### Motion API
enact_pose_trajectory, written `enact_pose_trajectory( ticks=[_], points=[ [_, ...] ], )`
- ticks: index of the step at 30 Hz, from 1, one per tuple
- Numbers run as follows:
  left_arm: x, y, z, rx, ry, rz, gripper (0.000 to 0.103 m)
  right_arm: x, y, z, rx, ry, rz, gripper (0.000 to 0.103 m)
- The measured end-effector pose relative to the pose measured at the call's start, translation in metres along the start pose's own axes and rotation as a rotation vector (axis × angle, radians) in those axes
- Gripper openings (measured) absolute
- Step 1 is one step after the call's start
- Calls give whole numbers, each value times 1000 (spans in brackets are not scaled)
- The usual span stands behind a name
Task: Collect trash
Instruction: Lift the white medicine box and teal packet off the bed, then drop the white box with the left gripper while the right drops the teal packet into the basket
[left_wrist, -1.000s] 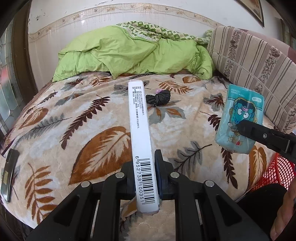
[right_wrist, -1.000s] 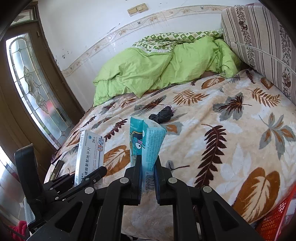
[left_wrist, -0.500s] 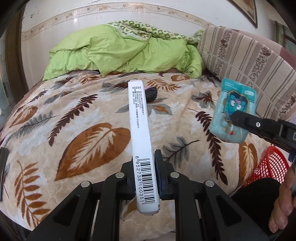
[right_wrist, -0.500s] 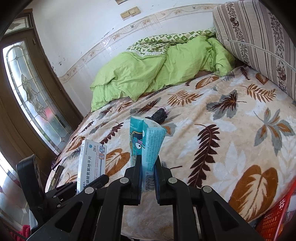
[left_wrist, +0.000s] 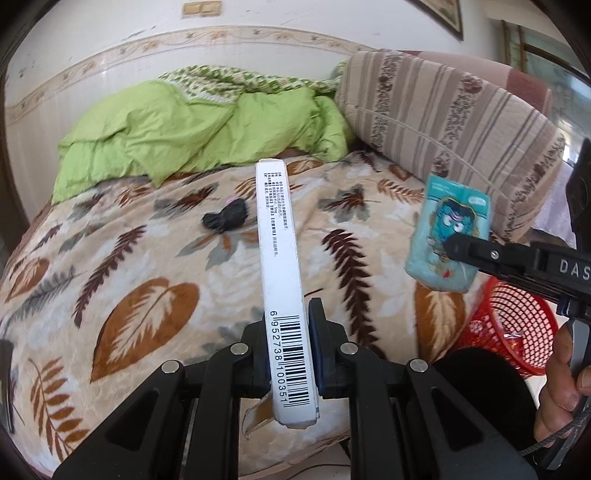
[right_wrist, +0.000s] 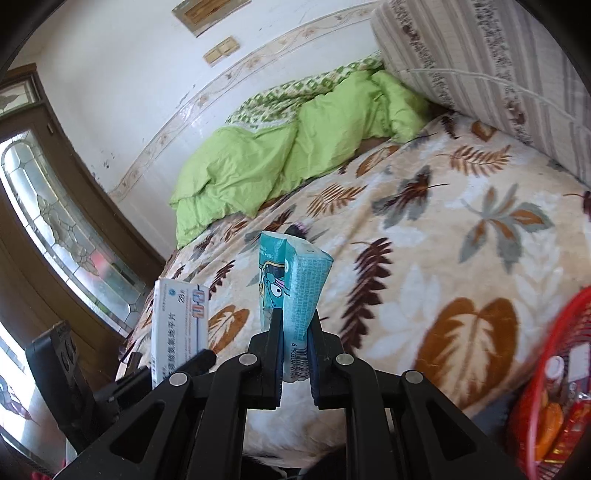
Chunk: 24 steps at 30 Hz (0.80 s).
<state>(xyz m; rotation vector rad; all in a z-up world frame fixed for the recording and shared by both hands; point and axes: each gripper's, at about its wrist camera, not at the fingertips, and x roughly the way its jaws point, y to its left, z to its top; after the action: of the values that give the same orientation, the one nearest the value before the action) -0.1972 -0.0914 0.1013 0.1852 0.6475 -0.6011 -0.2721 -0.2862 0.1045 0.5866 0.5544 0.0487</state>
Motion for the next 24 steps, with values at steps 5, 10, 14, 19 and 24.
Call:
enact_pose_trajectory(
  ticks=[5, 10, 14, 19, 24],
  points=[
    [-2, -48, 30, 71, -10, -131, 15, -71, -53, 5, 62, -108, -129, 11],
    [6, -122, 48, 154, 24, -303, 15, -131, -111, -1, 168, -161, -267, 11],
    [23, -179, 48, 191, 118, -449, 15, -162, -152, -11, 246, -172, -358, 12],
    [46, -243, 35, 265, 207, -526, 16, -172, -185, -22, 306, -153, -435, 14],
    [57, -265, 28, 303, 231, -512, 36, -171, -201, -28, 346, -122, -496, 33]
  ],
)
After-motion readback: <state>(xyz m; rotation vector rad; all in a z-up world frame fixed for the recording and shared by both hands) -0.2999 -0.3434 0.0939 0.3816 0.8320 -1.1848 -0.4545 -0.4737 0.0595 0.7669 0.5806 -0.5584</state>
